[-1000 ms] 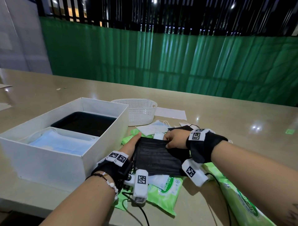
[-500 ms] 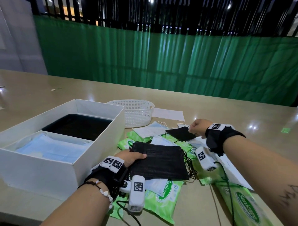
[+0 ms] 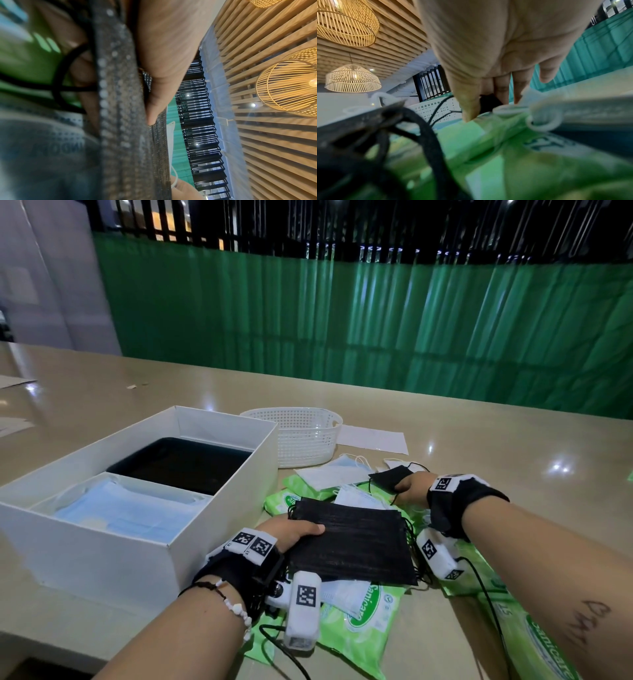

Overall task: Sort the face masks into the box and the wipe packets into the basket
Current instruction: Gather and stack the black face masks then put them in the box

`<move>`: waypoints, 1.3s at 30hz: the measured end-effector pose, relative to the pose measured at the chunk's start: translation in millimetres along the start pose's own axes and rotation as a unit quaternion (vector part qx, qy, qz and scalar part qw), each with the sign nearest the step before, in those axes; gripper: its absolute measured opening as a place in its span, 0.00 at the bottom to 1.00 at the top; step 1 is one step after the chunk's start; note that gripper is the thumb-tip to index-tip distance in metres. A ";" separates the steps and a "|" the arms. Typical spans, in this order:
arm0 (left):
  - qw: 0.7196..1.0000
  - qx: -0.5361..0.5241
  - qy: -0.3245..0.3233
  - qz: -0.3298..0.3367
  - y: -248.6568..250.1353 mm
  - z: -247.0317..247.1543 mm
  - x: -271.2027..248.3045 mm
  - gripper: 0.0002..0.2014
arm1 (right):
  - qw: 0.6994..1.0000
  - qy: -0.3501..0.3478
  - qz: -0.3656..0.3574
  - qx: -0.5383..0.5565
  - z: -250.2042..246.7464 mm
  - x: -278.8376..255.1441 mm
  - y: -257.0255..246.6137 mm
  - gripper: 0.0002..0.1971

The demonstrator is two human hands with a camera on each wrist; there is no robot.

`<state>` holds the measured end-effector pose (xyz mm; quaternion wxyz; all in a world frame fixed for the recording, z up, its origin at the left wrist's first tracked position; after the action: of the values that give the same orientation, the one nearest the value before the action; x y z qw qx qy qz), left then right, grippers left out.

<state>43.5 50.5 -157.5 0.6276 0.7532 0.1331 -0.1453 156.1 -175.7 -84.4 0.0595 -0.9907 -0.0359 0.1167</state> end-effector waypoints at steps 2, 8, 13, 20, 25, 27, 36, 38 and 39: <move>1.000 -0.001 -0.001 -0.007 -1.8 0.2 0.4 0.06 | 1.000 0.009 0.002 -0.015 -2.4 1.2 1.8 0.18; 1.000 0.005 0.006 -0.017 -1.0 -0.1 -5.4 0.18 | 0.994 0.090 0.026 0.049 -32.8 -4.6 26.8 0.09; 0.999 0.004 0.011 -0.030 -3.3 -0.2 -4.4 0.14 | 0.943 0.225 -0.025 0.244 -90.8 -39.3 29.6 0.10; 0.998 -0.033 0.038 -0.031 -1.5 -2.7 -5.5 0.11 | 0.946 0.164 -0.161 0.229 -89.9 -103.9 -58.2 0.09; 0.996 -0.054 0.070 -0.017 1.0 -7.0 -6.7 0.17 | 0.967 0.067 -0.218 0.109 -31.1 -128.7 -113.7 0.07; 0.997 -0.055 0.059 0.002 5.5 -5.9 -6.3 0.21 | 0.968 0.037 -0.229 0.094 -9.4 -129.4 -126.1 0.08; 0.995 0.015 0.101 -0.019 0.8 -20.7 -4.5 0.41 | 0.959 -0.091 -0.196 0.181 42.4 -111.2 -130.7 0.04; 0.997 0.066 0.046 -0.003 4.7 -8.7 -7.7 0.25 | 0.952 -0.114 -0.191 0.211 39.0 -113.2 -123.3 0.08; 0.997 0.079 0.024 0.007 6.1 -3.6 -9.5 0.17 | 0.949 -0.119 -0.186 0.226 35.1 -113.5 -117.6 0.10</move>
<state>37.3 52.8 -147.6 0.5637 0.8047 0.1305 -0.1328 31.0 -65.0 -77.7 0.2975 -0.9060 -0.1995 0.2253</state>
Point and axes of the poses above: each hand's wrist, its own x-axis towards the middle knuckle, its own z-axis out of the palm, y = z × x, the point moved 10 cm from there along x, towards the middle knuckle, and after that the axes turned 3 degrees about z, right-handed, at the moved point
